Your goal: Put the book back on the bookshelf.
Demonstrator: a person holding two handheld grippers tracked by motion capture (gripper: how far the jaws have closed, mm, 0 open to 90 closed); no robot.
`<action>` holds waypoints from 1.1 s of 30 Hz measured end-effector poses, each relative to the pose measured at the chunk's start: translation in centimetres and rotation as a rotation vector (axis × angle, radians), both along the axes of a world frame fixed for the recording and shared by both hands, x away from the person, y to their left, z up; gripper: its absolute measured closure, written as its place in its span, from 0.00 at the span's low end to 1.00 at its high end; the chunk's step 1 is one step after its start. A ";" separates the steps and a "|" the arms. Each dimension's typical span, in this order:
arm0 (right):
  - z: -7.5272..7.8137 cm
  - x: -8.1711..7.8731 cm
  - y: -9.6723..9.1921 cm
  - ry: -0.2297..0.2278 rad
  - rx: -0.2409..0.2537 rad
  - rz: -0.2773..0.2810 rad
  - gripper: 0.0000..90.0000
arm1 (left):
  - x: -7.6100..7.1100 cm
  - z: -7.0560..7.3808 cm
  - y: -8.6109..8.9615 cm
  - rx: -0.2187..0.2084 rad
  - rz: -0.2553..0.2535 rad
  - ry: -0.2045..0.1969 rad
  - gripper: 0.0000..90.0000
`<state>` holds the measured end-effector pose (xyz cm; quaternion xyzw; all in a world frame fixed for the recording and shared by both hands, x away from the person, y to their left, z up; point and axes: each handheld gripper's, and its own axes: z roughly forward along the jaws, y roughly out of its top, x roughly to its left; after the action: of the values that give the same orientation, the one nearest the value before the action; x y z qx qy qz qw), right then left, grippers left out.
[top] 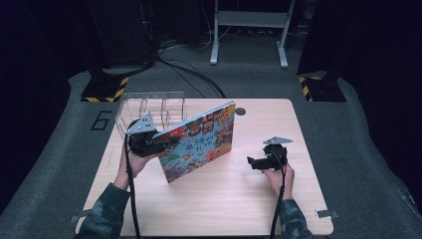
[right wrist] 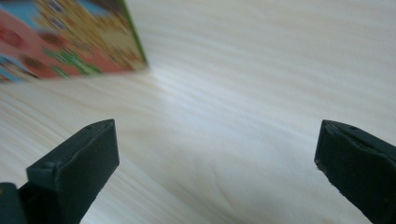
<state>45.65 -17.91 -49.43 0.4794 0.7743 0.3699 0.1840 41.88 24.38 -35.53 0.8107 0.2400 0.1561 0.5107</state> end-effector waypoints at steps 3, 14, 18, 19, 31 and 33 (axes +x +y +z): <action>-2.1 -0.4 -0.8 0.014 -0.063 -0.044 0.00 | 0.0 0.0 0.0 -0.001 -0.003 0.004 0.87; -3.5 -0.2 -0.9 0.020 -0.075 -0.053 0.00 | -0.2 -0.1 0.0 -0.015 -0.012 -0.010 0.88; -3.6 -0.2 -0.9 0.000 -0.079 -0.059 0.00 | -0.4 0.1 -0.2 0.001 -0.019 0.005 0.89; -3.5 -0.3 -1.0 0.012 -0.082 -0.060 0.00 | -0.5 0.1 -0.3 -0.001 -0.013 0.004 0.89; -3.5 -0.3 -0.9 0.009 -0.078 -0.072 0.00 | -1.3 2.4 -0.5 -0.009 -0.015 -0.042 0.90; -3.5 -0.3 -0.9 0.014 -0.080 -0.068 0.00 | -1.4 2.9 -0.3 -0.025 -0.013 -0.047 0.90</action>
<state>45.34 -18.85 -52.93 0.5004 0.7728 0.3289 0.2101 40.51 24.08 -32.66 0.8018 0.2247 0.1689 0.5274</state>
